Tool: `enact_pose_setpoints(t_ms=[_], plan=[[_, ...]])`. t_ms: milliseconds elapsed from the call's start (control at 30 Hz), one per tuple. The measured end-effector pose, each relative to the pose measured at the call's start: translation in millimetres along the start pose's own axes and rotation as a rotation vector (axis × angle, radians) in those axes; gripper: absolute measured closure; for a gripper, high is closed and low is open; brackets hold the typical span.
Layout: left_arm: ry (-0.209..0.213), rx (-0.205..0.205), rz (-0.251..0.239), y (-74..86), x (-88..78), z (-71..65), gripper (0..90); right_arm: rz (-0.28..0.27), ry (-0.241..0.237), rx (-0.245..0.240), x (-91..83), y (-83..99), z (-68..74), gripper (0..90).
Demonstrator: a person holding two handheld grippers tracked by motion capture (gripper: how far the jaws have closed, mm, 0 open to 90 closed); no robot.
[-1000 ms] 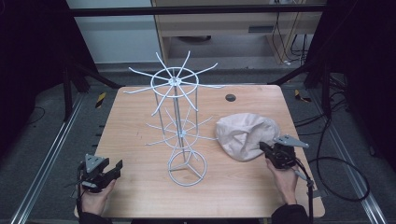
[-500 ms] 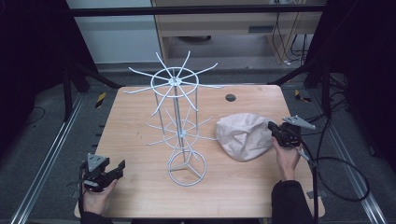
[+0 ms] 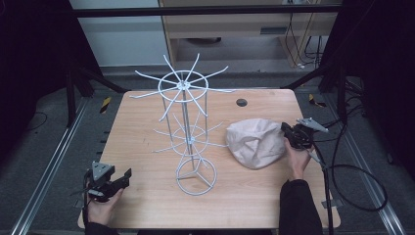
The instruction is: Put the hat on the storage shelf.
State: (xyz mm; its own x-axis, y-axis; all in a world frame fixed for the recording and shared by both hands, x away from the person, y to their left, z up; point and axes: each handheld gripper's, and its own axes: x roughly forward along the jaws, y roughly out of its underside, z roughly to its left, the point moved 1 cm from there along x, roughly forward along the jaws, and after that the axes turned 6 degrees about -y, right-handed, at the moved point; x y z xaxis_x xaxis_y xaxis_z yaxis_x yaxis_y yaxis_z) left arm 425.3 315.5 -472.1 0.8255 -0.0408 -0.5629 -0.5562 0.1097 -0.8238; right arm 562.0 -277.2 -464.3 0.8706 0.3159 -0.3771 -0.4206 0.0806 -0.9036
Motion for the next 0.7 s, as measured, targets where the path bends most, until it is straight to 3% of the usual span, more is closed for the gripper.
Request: enact_pose_setpoints(t_ms=[67, 100, 133, 200, 233, 300, 500, 533, 700], plan=[[-0.001, 0.000, 0.004, 0.3, 0.7, 0.3, 35.9, -0.001, 0.003, 0.004, 1.9, -0.9, -3.9, 90.0], [0.000, 0.006, 0.008, 0.5, 1.5, 0.8, 35.9, 0.034, 0.008, -0.034, 7.8, -2.7, -4.7, 90.0], [-0.002, 0.006, 0.009, 0.5, 1.9, 0.9, 35.9, 0.038, 0.009, -0.039, 9.0, -3.3, -4.4, 90.0], [-0.001, 0.005, 0.009, 0.5, 2.0, 0.9, 35.9, 0.040, 0.002, -0.038, 11.4, -3.6, -5.2, 90.0], [0.000, 0.004, 0.010, 0.5, 2.4, 0.8, 35.9, 0.042, -0.006, -0.016, 12.8, -3.2, -7.0, 90.0], [0.004, 0.006, 0.013, 0.5, 3.1, 0.5, 35.9, 0.107, 0.003, -0.019, 15.2, 0.7, -12.3, 90.0], [0.006, 0.012, 0.015, 0.2, 3.7, -0.8, 35.7, 0.195, -0.017, -0.058, 9.0, 4.0, -14.5, 90.0], [0.005, 0.012, 0.015, 0.2, 3.6, -0.8, 35.6, 0.234, -0.021, -0.075, 6.4, 4.8, -14.2, 90.0], [0.004, 0.010, 0.015, 0.1, 2.9, -0.4, 35.6, 0.263, -0.032, -0.096, 2.0, 8.7, -13.2, 90.0]])
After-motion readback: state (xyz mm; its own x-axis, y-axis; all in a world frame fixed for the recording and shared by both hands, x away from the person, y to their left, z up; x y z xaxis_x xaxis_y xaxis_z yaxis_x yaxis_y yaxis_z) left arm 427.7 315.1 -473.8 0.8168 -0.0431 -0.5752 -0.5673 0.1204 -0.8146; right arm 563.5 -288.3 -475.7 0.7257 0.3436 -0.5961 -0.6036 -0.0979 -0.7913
